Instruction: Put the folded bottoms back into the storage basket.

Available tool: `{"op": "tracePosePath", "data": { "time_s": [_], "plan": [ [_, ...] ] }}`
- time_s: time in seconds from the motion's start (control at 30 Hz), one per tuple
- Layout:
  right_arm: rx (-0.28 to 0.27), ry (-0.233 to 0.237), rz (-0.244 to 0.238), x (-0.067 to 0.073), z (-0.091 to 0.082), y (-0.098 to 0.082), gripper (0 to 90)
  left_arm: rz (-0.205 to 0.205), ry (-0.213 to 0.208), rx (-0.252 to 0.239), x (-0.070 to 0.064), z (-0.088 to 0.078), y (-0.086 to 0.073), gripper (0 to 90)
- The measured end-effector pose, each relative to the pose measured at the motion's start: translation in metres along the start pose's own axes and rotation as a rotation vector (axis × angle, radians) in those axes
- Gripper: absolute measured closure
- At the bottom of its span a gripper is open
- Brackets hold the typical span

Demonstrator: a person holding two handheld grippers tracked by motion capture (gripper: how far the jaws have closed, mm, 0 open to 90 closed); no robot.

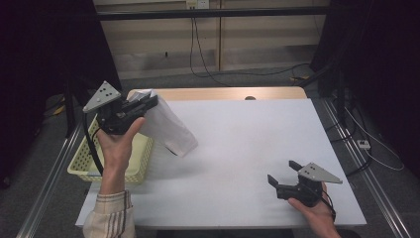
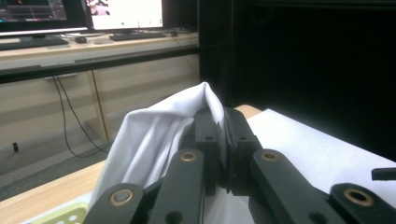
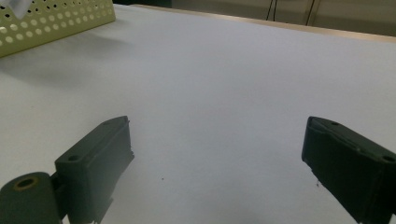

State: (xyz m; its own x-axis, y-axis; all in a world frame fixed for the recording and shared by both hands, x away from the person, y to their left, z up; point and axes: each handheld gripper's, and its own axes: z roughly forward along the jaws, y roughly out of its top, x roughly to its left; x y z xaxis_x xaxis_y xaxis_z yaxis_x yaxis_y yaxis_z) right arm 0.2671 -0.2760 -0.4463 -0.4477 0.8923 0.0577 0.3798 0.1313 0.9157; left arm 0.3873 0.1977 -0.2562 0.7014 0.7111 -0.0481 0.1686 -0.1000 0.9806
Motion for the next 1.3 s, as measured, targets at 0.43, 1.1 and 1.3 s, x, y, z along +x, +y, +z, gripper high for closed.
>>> {"op": "tracePosePath", "data": {
  "time_s": [0.43, 1.1, 1.3],
  "plan": [
    [0.001, 0.008, -0.006, 0.0, 0.0, 0.0, 8.4, 0.0, 0.035, -0.068, 0.008, -0.033, 0.01, 86.2],
    [0.007, 0.005, -0.005, 0.0, 0.0, 0.0, 8.3, 0.012, 0.098, -0.12, 0.02, -0.075, 0.021, 86.2],
    [0.008, 0.003, -0.004, 0.001, 0.001, 0.0, 8.3, 0.007, 0.124, -0.12, 0.026, -0.09, 0.017, 86.2]
  ]
}}
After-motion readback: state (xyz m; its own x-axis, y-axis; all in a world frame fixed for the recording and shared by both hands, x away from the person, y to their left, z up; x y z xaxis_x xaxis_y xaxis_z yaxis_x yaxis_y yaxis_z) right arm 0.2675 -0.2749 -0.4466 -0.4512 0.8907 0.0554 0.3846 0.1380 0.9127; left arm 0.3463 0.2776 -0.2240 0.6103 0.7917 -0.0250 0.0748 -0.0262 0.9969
